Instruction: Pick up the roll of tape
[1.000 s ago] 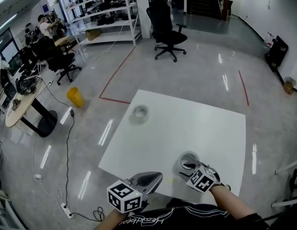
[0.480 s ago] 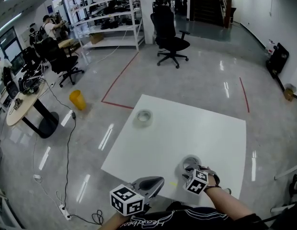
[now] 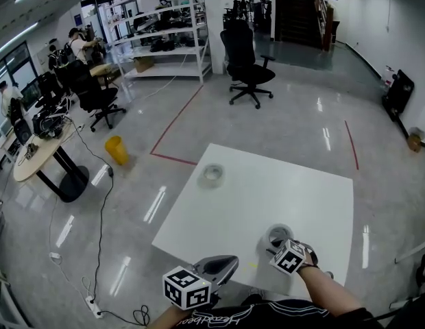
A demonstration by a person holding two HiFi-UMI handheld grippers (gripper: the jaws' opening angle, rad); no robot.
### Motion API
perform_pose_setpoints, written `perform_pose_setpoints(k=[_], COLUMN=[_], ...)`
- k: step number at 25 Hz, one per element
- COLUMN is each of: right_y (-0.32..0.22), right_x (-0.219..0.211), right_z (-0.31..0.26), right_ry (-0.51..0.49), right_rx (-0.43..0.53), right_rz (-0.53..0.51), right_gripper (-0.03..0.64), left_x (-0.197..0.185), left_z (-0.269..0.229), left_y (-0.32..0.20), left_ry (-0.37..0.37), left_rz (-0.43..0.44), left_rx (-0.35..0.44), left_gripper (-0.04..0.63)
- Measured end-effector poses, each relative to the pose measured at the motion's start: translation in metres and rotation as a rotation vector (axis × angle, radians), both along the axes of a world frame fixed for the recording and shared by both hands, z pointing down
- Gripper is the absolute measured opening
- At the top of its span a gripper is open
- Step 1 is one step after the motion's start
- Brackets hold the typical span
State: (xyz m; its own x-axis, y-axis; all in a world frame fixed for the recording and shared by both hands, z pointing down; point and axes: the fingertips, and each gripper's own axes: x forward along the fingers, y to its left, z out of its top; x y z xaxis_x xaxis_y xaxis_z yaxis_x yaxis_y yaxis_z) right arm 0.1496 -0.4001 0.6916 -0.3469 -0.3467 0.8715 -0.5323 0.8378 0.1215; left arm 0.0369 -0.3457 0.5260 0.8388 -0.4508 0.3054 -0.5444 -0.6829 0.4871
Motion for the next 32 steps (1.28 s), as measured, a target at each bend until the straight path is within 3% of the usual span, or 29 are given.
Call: perform_pose_setpoints(k=[3, 7, 12, 15, 23, 32], right_y=[-0.008, -0.012, 0.012, 0.033, 0.096, 0.146], right_x=[0.01, 0.02, 0.023, 0.017, 0.003, -0.001], right_z=[-0.01, -0.042, -0.109, -0.158, -0.262, -0.282], right_ry=[-0.146, -0.424, -0.756, -0.896, -1.161, -1.181], right_rx=[-0.007, -0.014, 0.041, 0.104, 0.223, 0.266], right_rz=[0.136, 0.294, 0.384, 0.387, 0.364, 0.349], right_gripper=[0.098, 0.095, 0.095, 0.095, 0.097, 0.097], left_x=[-0.003, -0.007, -0.004, -0.004, 0.01, 0.02], left_z=[-0.004, -0.01, -0.022, -0.03, -0.062, -0.087], left_y=[0.005, 0.012, 0.024, 0.032, 0.059, 0.081], left_ry=[-0.005, -0.01, -0.002, 0.003, 0.042, 0.089], left_rz=[0.004, 0.012, 0.034, 0.049, 0.108, 0.172], left_rx=[0.01, 0.026, 0.058, 0.079, 0.143, 0.207], left_gripper=[0.003, 0.003, 0.003, 0.003, 0.003, 0.003])
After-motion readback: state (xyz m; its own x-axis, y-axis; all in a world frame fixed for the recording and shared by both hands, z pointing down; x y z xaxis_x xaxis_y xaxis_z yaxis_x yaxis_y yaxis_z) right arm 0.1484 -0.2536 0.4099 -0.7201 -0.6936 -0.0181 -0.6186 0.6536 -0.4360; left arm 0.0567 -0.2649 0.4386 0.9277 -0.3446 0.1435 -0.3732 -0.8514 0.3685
